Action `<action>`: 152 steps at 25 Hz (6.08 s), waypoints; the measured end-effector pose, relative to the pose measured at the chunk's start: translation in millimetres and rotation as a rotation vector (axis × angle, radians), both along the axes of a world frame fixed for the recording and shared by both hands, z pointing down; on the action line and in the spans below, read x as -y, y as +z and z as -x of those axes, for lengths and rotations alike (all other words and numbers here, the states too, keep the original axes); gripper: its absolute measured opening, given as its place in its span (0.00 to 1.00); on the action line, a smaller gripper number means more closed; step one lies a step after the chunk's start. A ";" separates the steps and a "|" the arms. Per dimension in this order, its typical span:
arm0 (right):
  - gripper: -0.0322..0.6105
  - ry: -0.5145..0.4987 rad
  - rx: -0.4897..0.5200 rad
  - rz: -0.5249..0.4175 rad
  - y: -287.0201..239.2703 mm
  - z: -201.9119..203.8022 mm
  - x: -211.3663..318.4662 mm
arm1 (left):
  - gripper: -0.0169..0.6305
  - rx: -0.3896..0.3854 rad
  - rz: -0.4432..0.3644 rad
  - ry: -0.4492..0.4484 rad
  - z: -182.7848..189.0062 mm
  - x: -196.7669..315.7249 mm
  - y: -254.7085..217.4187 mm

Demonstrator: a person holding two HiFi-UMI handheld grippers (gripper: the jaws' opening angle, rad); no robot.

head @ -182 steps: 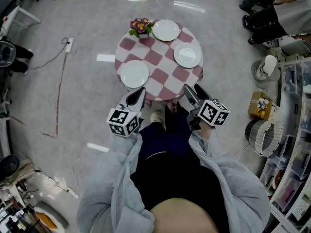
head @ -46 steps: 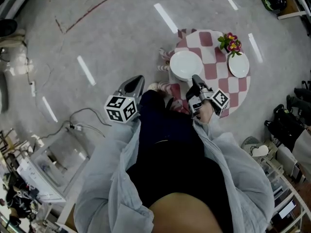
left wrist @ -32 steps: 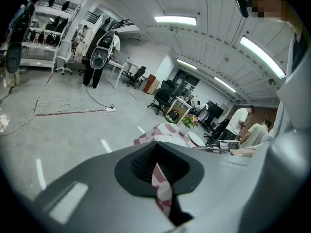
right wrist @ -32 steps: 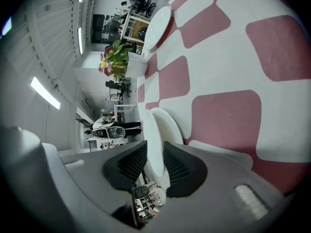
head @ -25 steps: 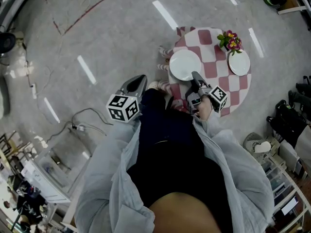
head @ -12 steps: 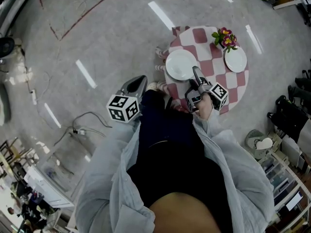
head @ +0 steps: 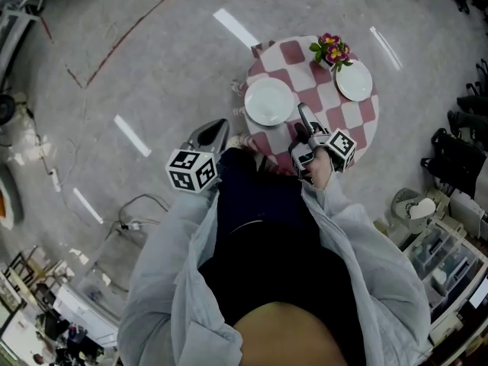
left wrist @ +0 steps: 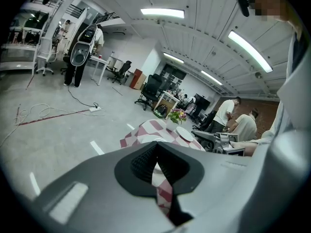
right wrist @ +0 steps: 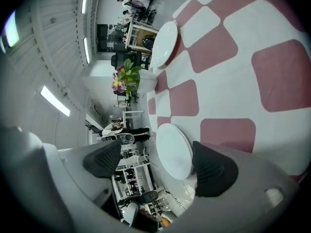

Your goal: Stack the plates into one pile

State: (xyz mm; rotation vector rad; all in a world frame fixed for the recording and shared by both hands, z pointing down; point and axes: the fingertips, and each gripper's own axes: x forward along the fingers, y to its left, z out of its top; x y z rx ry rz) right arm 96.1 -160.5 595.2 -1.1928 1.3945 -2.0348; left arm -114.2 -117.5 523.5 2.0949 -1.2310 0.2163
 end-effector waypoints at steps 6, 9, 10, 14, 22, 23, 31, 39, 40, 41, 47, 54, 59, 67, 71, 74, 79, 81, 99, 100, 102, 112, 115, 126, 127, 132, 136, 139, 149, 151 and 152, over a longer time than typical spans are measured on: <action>0.77 0.102 0.041 -0.066 -8.7 -26.9 -2.7 | 0.04 0.002 -0.002 0.094 -22.8 7.0 -0.1; 0.76 0.162 0.055 -0.074 -14.6 -40.4 -9.6 | 0.05 0.005 -0.002 0.149 -34.8 9.7 0.4; 0.76 0.182 0.059 -0.084 -19.0 -44.3 -11.2 | 0.04 0.007 -0.002 0.167 -39.0 10.8 0.1; 0.75 0.245 0.066 -0.116 -25.8 -64.4 -21.9 | 0.04 0.015 -0.008 0.239 -57.9 14.4 -2.7; 0.75 0.373 0.066 -0.137 -24.1 -102.2 -43.8 | 0.04 0.020 -0.011 0.373 -96.6 20.4 -2.5; 0.74 0.389 0.067 -0.141 -24.4 -106.4 -46.8 | 0.05 0.020 -0.010 0.389 -101.1 20.3 -1.9; 0.73 0.503 0.094 -0.188 -28.7 -137.7 -69.9 | 0.04 0.027 -0.009 0.507 -137.9 20.4 1.0; 0.73 0.582 0.094 -0.186 -24.8 -161.7 -83.4 | 0.04 0.039 -0.002 0.573 -163.2 22.3 3.7; 0.73 0.588 0.095 -0.185 -24.0 -164.6 -84.6 | 0.04 0.039 -0.002 0.577 -166.1 22.6 3.5; 0.73 0.596 0.098 -0.184 -23.2 -167.3 -85.3 | 0.05 0.040 -0.002 0.580 -168.6 22.9 3.2; 0.73 0.598 0.111 -0.196 -15.9 -181.8 -74.8 | 0.04 0.038 0.007 0.573 -183.1 26.6 6.8; 0.71 0.535 0.133 -0.257 -19.6 -199.0 -35.1 | 0.05 0.052 0.008 0.541 -199.4 41.5 10.2; 0.71 0.477 0.120 -0.272 -17.3 -212.9 1.7 | 0.05 0.072 0.004 0.515 -209.9 59.9 14.5; 0.71 0.400 0.125 -0.270 -7.5 -224.5 52.9 | 0.05 0.059 0.021 0.455 -234.9 73.7 21.5; 0.71 0.367 0.128 -0.257 -0.3 -226.1 72.1 | 0.04 0.048 0.021 0.419 -244.2 84.2 23.3; 0.71 0.341 0.127 -0.246 5.7 -227.6 82.2 | 0.04 0.045 0.019 0.392 -246.9 91.8 23.1; 0.69 0.316 0.143 -0.241 8.3 -228.3 96.2 | 0.05 0.047 0.028 0.354 -248.0 98.5 23.2; 0.68 0.306 0.148 -0.247 8.4 -228.0 102.1 | 0.05 0.045 0.033 0.344 -249.1 98.3 23.9; 0.09 0.232 -0.098 -0.003 47.6 -223.1 96.6 | 0.04 0.068 0.072 0.305 -227.4 77.5 28.4; 0.09 0.235 -0.092 -0.004 47.1 -222.7 96.6 | 0.05 0.070 0.074 0.303 -225.7 76.5 28.9; 0.08 0.243 -0.089 -0.018 44.1 -222.1 96.7 | 0.05 0.070 0.076 0.297 -223.1 75.3 28.7; 0.08 0.276 -0.092 -0.179 8.6 -215.6 100.7 | 0.05 0.068 0.060 0.281 -206.1 67.1 22.6; 0.08 0.281 -0.086 -0.238 -8.2 -213.8 102.3 | 0.04 0.064 0.054 0.280 -200.5 65.1 19.1; 0.08 0.306 -0.092 -0.345 -44.8 -208.0 78.7 | 0.04 0.062 0.034 0.322 -183.1 51.5 11.1; 0.08 0.309 -0.092 -0.353 -48.5 -208.0 74.8 | 0.05 0.061 0.031 0.327 -181.3 50.7 10.1; 0.08 0.327 -0.077 -0.396 -71.0 -201.3 53.1 | 0.04 0.050 0.017 0.341 -169.6 47.7 4.3; 0.08 0.329 -0.072 -0.415 -87.9 -193.0 31.3 | 0.04 0.037 0.004 0.343 -160.6 42.0 0.3; 0.08 0.317 -0.073 -0.440 -102.6 -183.4 20.2 | 0.04 0.025 -0.011 0.340 -151.1 41.1 -4.0; 0.08 0.267 -0.061 -0.475 -124.9 -138.7 7.8 | 0.04 -0.002 -0.047 0.313 -121.1 51.1 -11.5; 0.08 0.242 -0.045 -0.476 -126.5 -123.5 6.0 | 0.04 -0.004 -0.050 0.304 -114.1 50.7 -11.1; 0.08 0.225 -0.038 -0.477 -126.5 -115.2 5.3 | 0.04 -0.004 -0.050 0.297 -109.5 50.2 -10.6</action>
